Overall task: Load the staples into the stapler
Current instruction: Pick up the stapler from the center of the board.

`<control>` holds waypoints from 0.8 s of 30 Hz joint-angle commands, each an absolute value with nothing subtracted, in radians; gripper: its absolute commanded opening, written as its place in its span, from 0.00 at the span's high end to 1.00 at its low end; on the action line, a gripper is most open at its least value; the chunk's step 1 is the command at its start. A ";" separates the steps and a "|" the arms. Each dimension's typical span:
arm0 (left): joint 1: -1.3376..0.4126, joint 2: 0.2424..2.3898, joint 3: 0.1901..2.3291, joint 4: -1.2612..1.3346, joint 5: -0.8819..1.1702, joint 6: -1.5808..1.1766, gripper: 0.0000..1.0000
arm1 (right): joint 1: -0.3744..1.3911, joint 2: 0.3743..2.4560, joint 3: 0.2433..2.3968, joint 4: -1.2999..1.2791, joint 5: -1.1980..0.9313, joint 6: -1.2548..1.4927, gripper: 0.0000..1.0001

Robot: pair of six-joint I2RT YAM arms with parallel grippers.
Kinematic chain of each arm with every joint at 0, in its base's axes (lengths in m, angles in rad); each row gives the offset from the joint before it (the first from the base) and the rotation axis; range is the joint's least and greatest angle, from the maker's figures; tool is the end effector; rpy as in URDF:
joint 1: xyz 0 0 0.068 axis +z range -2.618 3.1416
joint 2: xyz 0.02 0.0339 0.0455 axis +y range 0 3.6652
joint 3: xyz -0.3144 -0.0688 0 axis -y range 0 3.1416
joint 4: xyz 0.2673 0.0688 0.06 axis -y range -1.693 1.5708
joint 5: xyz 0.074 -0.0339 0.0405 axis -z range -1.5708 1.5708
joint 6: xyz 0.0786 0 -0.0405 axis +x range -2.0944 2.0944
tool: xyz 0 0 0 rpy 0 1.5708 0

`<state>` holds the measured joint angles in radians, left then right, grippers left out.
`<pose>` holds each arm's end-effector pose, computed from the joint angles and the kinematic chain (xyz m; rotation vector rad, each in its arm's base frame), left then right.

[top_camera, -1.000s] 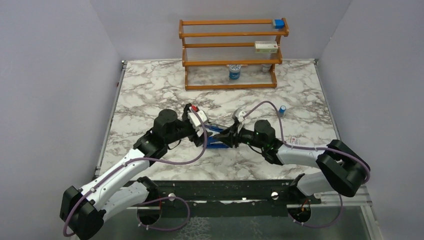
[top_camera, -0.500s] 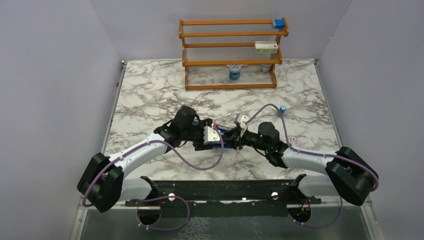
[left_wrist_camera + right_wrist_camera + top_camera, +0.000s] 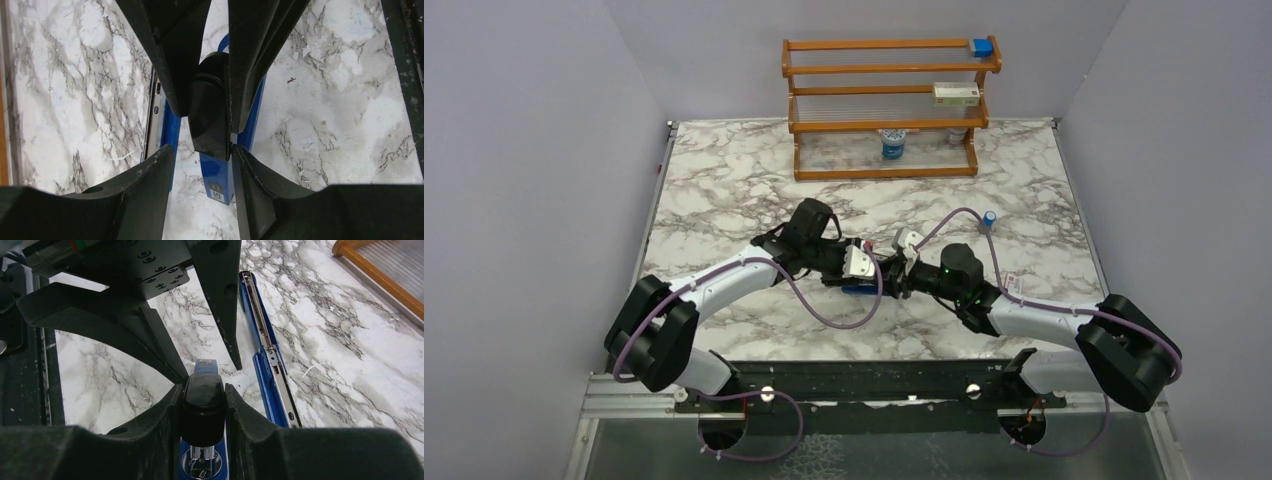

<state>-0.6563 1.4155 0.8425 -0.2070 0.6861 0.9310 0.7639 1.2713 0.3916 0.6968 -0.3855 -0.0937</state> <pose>0.2266 -0.2374 0.2348 1.7957 1.3070 -0.6517 0.1877 0.2207 0.2195 -1.0087 1.5072 0.8198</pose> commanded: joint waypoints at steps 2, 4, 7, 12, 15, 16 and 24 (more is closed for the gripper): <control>-0.653 1.445 0.873 -0.248 0.811 0.962 0.52 | 0.769 1.261 0.413 0.687 -0.394 -0.115 0.99; -0.655 1.455 0.867 -0.246 0.832 0.949 0.52 | 0.768 1.261 0.410 0.694 -0.395 -0.116 0.99; -0.657 1.474 0.864 -0.244 0.850 0.943 0.51 | 0.769 1.263 0.410 0.698 -0.402 -0.114 0.99; -0.657 1.505 0.875 -0.243 0.845 0.941 0.51 | 0.769 1.266 0.412 0.698 -0.406 -0.113 0.99; -0.657 1.515 0.879 -0.243 0.848 0.940 0.55 | 0.769 1.263 0.412 0.694 -0.402 -0.112 0.99; -0.656 1.518 0.880 -0.243 0.847 0.940 0.57 | 0.769 1.263 0.411 0.694 -0.401 -0.113 0.99; -0.657 1.533 0.903 -0.242 0.810 0.915 0.91 | 0.768 1.253 0.416 0.680 -0.386 -0.091 0.85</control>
